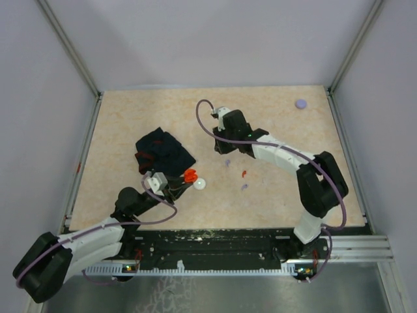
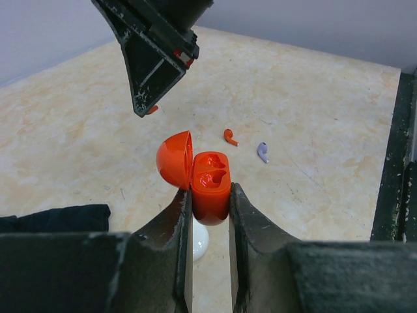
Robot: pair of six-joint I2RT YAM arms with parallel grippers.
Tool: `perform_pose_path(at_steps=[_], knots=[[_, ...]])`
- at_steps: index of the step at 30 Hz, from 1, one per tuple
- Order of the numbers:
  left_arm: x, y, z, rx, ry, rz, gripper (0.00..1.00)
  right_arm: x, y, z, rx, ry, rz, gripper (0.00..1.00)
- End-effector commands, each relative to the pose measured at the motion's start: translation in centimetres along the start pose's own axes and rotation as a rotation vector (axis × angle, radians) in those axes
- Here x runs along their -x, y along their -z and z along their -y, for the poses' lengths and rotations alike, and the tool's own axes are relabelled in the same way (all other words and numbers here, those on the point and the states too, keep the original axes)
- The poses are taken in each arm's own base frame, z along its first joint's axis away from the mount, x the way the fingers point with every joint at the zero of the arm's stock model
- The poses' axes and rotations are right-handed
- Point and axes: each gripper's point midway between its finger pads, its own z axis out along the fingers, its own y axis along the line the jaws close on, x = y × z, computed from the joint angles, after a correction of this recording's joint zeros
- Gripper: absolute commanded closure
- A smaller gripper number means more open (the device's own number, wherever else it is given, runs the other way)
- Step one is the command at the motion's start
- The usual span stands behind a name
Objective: Insert the wireless bluetooth earbuds into the charging case
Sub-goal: Pick up the earbud from the center of the board, then place the earbud in the charging case.
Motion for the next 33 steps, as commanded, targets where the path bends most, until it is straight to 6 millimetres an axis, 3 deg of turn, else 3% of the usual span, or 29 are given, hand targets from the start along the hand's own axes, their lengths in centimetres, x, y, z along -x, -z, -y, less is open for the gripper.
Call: perform_pose_path(at_steps=[1, 12, 21, 33], knots=[[1.9, 0.1, 0.4, -0.012, 0.002, 0.096, 1.0, 4.5, 4.2, -3.3, 0.164, -0.029, 0.172, 0.83], [4.6, -0.4, 0.1, -0.009, -0.032, 0.209, 1.0, 6.8, 11.2, -8.9, 0.473, -0.09, 0.312, 0.85], [6.0, -1.0, -0.3, -0.003, -0.089, 0.296, 1.0, 7.1, 15.7, -11.7, 0.657, -0.126, 0.373, 0.86], [7.8, -2.8, 0.6, -0.093, -0.113, 0.381, 1.0, 6.3, 18.7, -14.6, 0.877, -0.13, 0.391, 0.86]])
